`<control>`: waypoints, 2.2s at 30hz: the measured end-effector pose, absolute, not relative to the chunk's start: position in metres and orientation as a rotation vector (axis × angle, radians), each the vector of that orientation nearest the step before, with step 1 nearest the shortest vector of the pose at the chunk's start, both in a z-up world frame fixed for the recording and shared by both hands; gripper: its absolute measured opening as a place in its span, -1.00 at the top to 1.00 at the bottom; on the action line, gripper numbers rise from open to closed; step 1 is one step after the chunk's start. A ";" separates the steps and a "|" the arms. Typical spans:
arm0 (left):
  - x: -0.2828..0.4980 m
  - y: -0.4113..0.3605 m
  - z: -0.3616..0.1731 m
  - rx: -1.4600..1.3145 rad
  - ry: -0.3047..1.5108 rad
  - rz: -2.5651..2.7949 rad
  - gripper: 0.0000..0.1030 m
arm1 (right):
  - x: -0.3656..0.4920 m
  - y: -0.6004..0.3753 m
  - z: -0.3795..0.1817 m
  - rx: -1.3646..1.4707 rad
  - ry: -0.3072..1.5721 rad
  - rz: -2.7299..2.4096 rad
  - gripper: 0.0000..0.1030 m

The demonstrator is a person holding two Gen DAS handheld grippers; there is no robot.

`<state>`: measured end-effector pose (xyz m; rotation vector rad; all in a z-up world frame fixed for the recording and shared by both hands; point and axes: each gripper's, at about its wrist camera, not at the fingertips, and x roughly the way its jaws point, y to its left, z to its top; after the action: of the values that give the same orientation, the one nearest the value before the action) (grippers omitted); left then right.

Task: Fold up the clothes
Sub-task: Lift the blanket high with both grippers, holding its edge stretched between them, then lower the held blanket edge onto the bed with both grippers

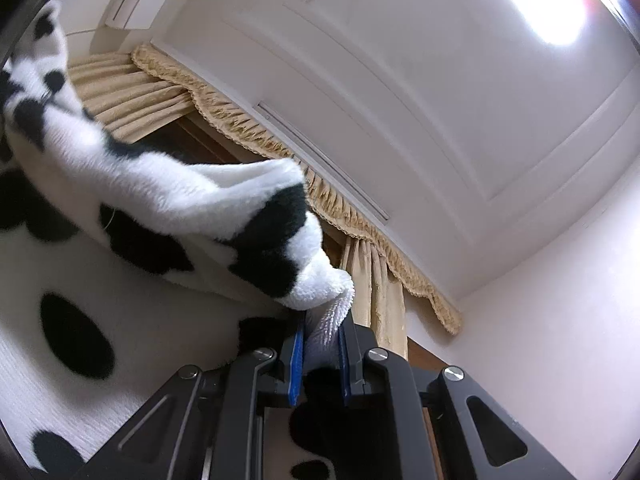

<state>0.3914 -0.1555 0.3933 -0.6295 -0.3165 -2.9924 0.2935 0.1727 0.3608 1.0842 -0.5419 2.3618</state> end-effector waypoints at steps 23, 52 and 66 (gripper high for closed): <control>0.383 -0.159 0.417 -0.413 -0.412 -3.103 0.81 | 0.301 0.183 0.346 1.108 -0.613 2.333 0.73; 0.263 -0.181 0.379 0.140 -0.364 -3.140 0.81 | 0.228 0.153 0.335 0.728 -0.821 2.575 0.73; -0.060 -0.205 0.169 1.180 -0.117 -2.927 0.81 | -0.075 0.112 0.156 -0.296 -1.038 2.821 0.73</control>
<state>-0.0602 -0.2049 0.1694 1.1796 -0.1170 -2.9269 -0.0751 0.1123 0.1562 -0.2963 -1.0385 2.8208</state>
